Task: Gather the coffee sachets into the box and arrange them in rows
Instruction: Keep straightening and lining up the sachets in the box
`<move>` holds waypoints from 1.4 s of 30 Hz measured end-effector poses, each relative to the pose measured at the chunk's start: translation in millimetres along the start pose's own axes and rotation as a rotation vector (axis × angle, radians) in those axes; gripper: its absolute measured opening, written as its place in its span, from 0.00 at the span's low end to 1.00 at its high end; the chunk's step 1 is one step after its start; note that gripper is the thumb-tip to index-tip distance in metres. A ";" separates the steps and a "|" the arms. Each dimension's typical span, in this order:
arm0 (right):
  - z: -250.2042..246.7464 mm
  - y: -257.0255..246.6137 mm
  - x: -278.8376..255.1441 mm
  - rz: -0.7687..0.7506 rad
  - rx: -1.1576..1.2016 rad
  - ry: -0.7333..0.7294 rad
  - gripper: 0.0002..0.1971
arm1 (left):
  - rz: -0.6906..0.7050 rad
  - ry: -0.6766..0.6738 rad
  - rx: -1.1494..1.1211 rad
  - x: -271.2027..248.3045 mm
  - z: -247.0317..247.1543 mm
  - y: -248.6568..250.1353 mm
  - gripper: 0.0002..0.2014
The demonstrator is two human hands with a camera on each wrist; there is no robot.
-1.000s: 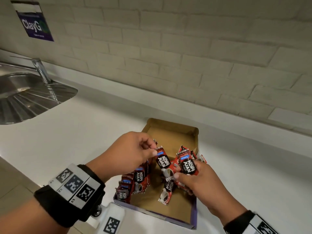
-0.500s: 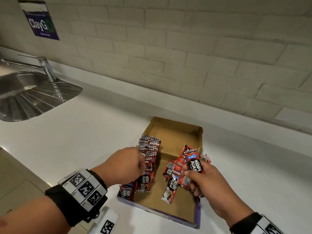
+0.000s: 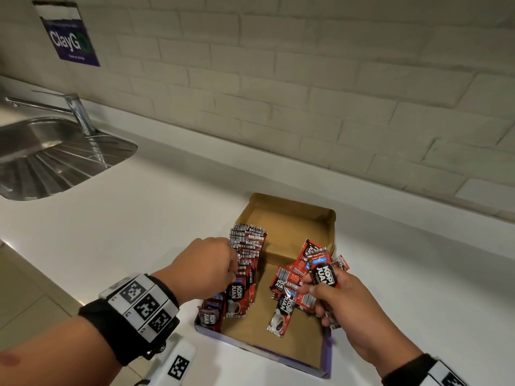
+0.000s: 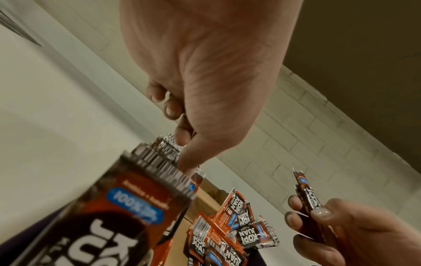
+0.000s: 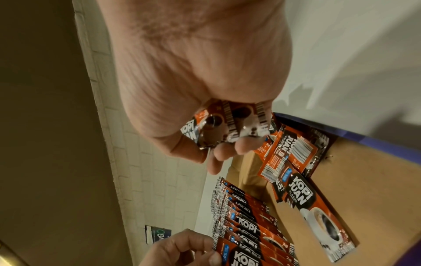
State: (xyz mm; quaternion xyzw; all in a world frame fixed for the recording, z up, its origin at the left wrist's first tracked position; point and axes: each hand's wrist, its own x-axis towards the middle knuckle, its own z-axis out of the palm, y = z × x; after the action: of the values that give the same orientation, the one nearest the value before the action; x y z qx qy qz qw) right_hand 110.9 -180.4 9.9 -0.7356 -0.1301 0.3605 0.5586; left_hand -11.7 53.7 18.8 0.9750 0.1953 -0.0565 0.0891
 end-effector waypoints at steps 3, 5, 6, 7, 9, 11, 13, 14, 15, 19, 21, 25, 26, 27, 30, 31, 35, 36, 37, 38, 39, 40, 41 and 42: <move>0.0 -1.1 -0.3 0.019 0.081 -0.016 0.11 | 0.008 -0.004 0.010 -0.9 0.0 0.1 0.08; 0.2 -2.3 -0.7 0.040 0.169 -0.037 0.15 | 0.004 0.003 0.004 -1.9 0.4 0.0 0.08; 0.1 -3.0 -1.0 0.048 0.206 -0.046 0.16 | 0.005 0.006 0.005 -1.9 0.1 0.3 0.07; -0.2 -2.7 -1.1 0.055 0.225 -0.053 0.18 | 0.004 0.008 0.004 -2.0 -0.2 1.0 0.07; 0.6 -1.8 -1.9 0.059 0.206 -0.056 0.19 | 0.001 0.016 -0.005 -1.9 -0.3 2.8 0.07; 1.3 0.6 -1.9 0.056 0.171 -0.062 0.18 | 0.000 0.022 -0.004 -2.0 -0.3 5.3 0.07; 2.4 0.9 -3.2 0.047 0.137 -0.066 0.16 | -0.001 0.024 -0.009 -1.4 1.3 4.8 0.08; 2.7 0.7 -3.6 0.038 0.118 -0.066 0.15 | -0.002 0.024 -0.015 -1.5 1.2 5.0 0.08; 2.4 1.6 -3.3 0.027 0.091 -0.064 0.13 | -0.004 0.024 -0.026 -2.0 0.5 5.7 0.08; 2.4 1.0 -2.8 -0.042 -0.043 -0.078 0.10 | -0.002 0.116 -0.220 -4.1 -12.2 19.3 0.10; 1.6 0.4 -3.2 -0.063 -0.080 -0.099 0.08 | 0.021 0.149 -0.452 -6.0 -20.1 33.9 0.10; 2.0 -1.0 -5.2 -0.101 -0.085 -0.069 0.05 | 0.096 0.036 -0.568 -7.3 -21.4 55.2 0.07; 1.7 -1.5 -5.4 -0.112 -0.078 -0.045 0.05 | 0.086 0.027 -0.583 -7.3 -20.7 57.0 0.02; 0.7 -1.2 -4.5 -0.122 -0.052 -0.019 0.04 | 0.072 0.022 -0.613 -7.4 -19.1 56.6 0.02; -1.9 -1.8 -2.6 -0.138 0.128 0.026 0.04 | 0.037 -0.070 -0.726 -11.0 -14.9 56.5 0.04; -2.8 -2.5 -2.8 -0.139 0.196 0.023 0.05 | 0.028 -0.112 -0.768 -13.4 -14.5 57.9 0.05; -4.6 -3.9 -5.0 -0.152 0.331 0.010 0.05 | -0.017 -0.104 -0.936 -15.6 -11.7 60.1 0.05; -4.6 -1.8 -4.6 -0.151 0.360 0.011 0.05 | -0.033 -0.096 -0.985 -15.1 -11.5 59.3 0.04; -4.6 0.3 -4.2 -0.148 0.378 0.016 0.06 | -0.039 -0.104 -1.014 -15.5 -12.6 58.6 0.04; -5.1 3.3 -3.1 -0.147 0.382 0.021 0.07 | -0.034 -0.117 -1.019 -16.2 -13.7 58.5 0.03; -5.4 5.7 -2.6 -0.153 0.376 0.022 0.10 | -0.028 -0.121 -1.021 -16.7 -15.3 58.3 0.03; -5.2 8.0 -2.0 -0.168 0.359 0.016 0.11 | -0.024 -0.104 -1.033 -17.3 -17.0 57.9 0.03; -3.9 8.3 -2.8 -0.183 0.328 0.008 0.12 | -0.028 -0.068 -1.040 -17.3 -19.1 56.5 0.03; -2.3 7.9 -3.6 -0.197 0.287 0.004 0.11 | -0.038 -0.023 -1.035 -17.0 -22.0 55.1 0.03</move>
State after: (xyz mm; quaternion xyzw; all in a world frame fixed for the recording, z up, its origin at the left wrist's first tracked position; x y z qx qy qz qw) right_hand 108.2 -186.9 4.3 -0.6325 -0.1479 0.3174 0.6909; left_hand -4.1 1.7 51.1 0.7988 0.2143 0.0350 0.5610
